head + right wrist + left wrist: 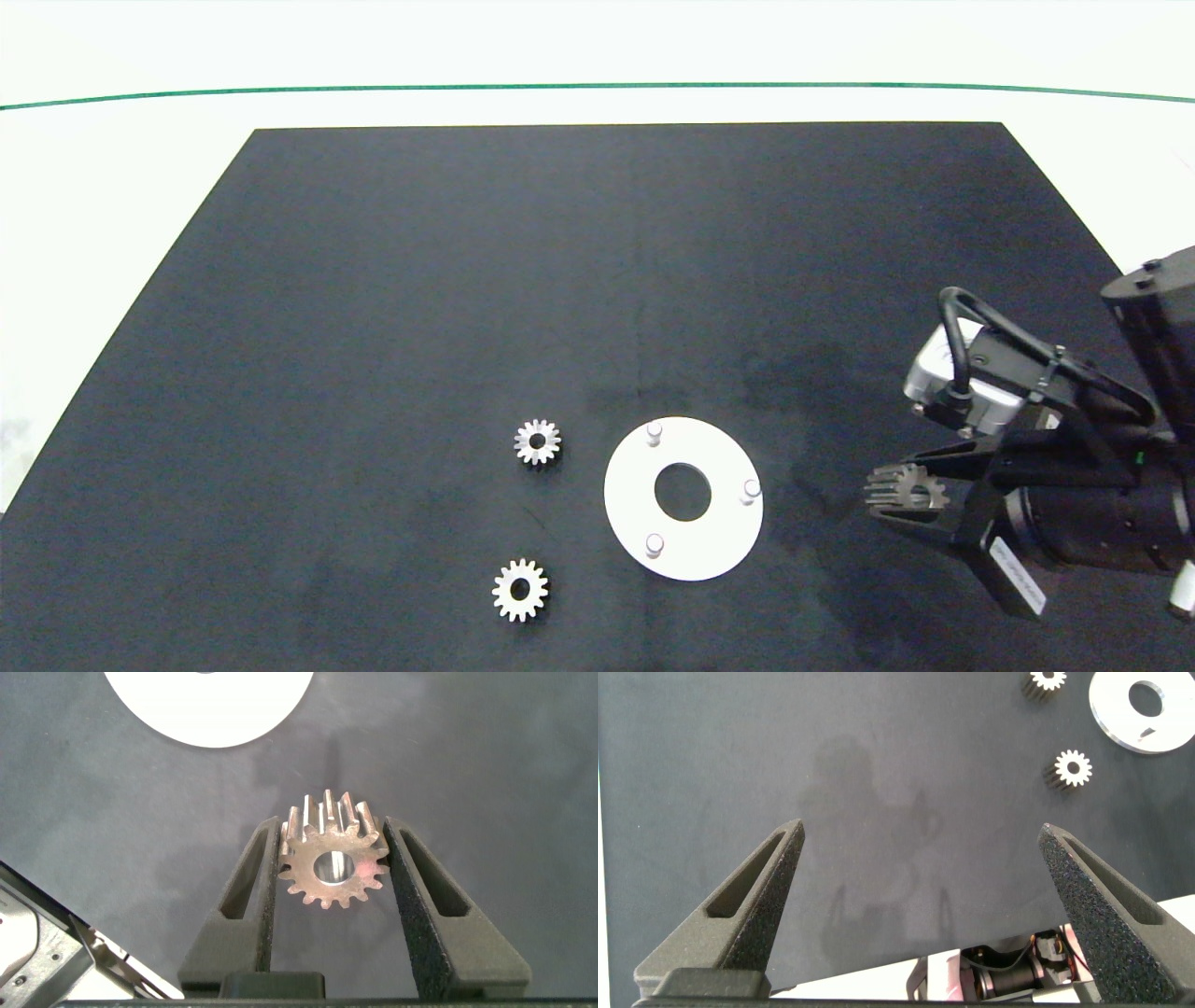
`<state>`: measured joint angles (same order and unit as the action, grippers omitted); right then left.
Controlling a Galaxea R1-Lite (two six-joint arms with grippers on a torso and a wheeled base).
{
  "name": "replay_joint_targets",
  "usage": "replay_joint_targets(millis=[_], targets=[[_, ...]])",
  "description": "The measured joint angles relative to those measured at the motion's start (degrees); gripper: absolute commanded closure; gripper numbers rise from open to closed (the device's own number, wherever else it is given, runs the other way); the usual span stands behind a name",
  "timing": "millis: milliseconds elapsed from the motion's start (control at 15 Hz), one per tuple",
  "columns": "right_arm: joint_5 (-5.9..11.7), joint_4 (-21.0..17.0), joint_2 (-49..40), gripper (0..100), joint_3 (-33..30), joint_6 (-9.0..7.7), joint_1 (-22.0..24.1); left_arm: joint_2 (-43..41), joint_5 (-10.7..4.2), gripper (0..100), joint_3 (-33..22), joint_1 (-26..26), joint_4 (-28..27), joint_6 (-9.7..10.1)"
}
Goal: Install three planetary gears onto the carrier pins
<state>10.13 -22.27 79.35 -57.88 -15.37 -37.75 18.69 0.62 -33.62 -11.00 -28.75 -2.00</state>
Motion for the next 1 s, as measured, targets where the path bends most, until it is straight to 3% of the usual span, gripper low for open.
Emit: replay_joint_targets(millis=[467,733,1000], targets=[[0.17,-0.35,9.26,81,-7.35,0.38,-5.07,-0.01,0.0,0,-0.09,0.02,0.0,-0.01],[2.4,-0.49,12.71,81,-9.42,0.28,-6.56,0.2,0.0,0,-0.28,0.02,0.0,0.0],[2.55,-0.44,14.88,81,-10.84,0.28,-6.42,0.44,0.0,0,-0.39,0.02,0.0,0.0]])
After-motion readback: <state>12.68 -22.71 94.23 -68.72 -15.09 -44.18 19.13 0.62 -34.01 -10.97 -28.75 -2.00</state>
